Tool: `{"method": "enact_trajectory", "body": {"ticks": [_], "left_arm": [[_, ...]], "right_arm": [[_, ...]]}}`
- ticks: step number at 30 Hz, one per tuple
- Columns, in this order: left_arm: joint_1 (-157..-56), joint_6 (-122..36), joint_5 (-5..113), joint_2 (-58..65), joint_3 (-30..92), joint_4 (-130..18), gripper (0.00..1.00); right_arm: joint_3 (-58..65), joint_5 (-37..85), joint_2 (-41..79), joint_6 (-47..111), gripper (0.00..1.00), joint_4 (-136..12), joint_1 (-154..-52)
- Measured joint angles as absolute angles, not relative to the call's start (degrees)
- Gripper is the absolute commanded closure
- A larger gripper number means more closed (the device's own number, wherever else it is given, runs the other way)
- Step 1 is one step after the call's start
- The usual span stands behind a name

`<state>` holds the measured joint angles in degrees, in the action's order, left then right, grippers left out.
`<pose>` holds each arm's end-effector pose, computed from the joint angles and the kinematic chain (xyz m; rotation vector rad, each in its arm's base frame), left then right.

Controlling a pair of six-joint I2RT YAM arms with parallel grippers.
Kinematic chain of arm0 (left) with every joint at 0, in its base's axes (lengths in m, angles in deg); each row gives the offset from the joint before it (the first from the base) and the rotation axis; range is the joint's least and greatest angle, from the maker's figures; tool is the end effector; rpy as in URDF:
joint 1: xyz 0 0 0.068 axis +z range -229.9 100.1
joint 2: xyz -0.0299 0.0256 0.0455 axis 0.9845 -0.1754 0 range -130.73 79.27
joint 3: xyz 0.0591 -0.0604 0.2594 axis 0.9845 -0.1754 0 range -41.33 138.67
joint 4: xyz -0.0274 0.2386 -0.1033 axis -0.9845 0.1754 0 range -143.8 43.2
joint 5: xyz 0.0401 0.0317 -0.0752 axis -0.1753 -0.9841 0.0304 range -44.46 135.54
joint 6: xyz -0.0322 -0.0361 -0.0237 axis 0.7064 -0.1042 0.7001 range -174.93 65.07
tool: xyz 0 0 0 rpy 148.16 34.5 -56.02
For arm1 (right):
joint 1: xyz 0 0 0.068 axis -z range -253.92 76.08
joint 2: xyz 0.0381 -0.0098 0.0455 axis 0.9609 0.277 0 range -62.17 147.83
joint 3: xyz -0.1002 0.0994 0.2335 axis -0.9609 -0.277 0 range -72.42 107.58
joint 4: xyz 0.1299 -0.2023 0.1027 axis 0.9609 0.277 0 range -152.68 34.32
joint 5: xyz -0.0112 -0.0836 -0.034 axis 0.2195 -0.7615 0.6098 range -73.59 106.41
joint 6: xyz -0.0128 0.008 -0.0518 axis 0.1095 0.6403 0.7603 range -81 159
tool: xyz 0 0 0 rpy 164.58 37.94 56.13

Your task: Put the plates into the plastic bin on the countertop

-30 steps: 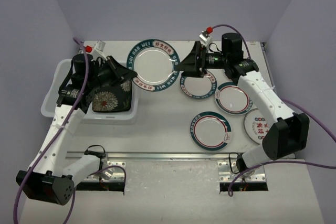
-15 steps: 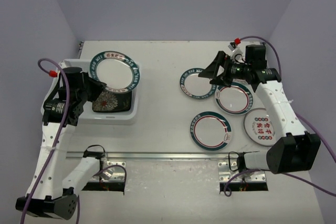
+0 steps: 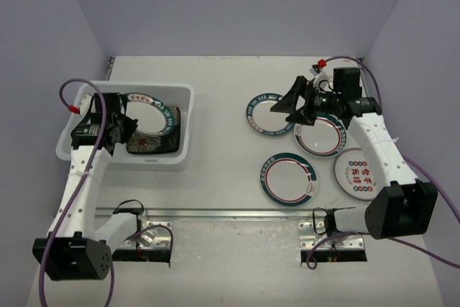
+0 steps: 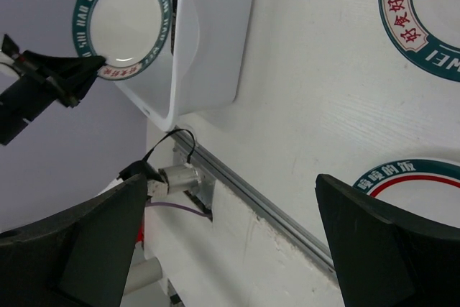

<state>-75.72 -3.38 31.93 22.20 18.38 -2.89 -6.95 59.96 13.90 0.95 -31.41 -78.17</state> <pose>0.1896 0.0223 0.3253 -1.2094 2.0556 -0.1045 0.2800 0.0455 0.3171 0.2798 2.3518 1.2442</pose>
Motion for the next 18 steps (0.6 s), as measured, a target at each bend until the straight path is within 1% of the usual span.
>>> {"method": "enact_trajectory", "body": {"ticks": [3,7,8,9,11,12,13,14,18], "left_arm": [[-73.6,-3.9,33.4,16.5,16.7,-6.0,1.0],[-72.3,-4.7,34.8,12.2,14.8,-10.0,1.0],[-72.2,-5.0,35.3,11.4,14.5,-11.0,0.96],[-72.2,-5.3,35.8,10.5,14.2,-12.2,0.87],[-72.2,-5.8,36.7,8.8,13.5,-14.5,0.5],[-72.2,-6.1,37.1,8.2,13.0,-15.8,0.41],[-72.2,-6.5,37.3,7.7,12.5,-16.7,0.13],[-72.2,-6.6,37.4,7.3,12.0,-17.3,0.0],[-72.0,-8.3,37.5,5.8,11.2,-17.0,0.0]], "right_arm": [[-7.0,61.1,13.9,0.6,0.01,-31.7,-78.2],[-6.9,61.4,13.9,1.5,0.01,-30.7,-78.2],[-6.9,61.2,13.9,1.9,0.01,-30.2,-78.2],[-6.9,60.8,13.9,2.4,0.01,-29.6,-78.2],[-7.0,59.1,13.9,3.9,0.01,-27.6,-78.2],[-7.0,57.9,13.9,4.7,0.01,-26.4,-78.2],[-7.0,56.2,13.9,5.6,0.01,-25.1,-78.2],[-7.0,54.0,13.9,6.6,0.01,-23.7,-78.2],[-6.9,43.9,13.9,9.4,0.01,-18.4,-78.2]]}}
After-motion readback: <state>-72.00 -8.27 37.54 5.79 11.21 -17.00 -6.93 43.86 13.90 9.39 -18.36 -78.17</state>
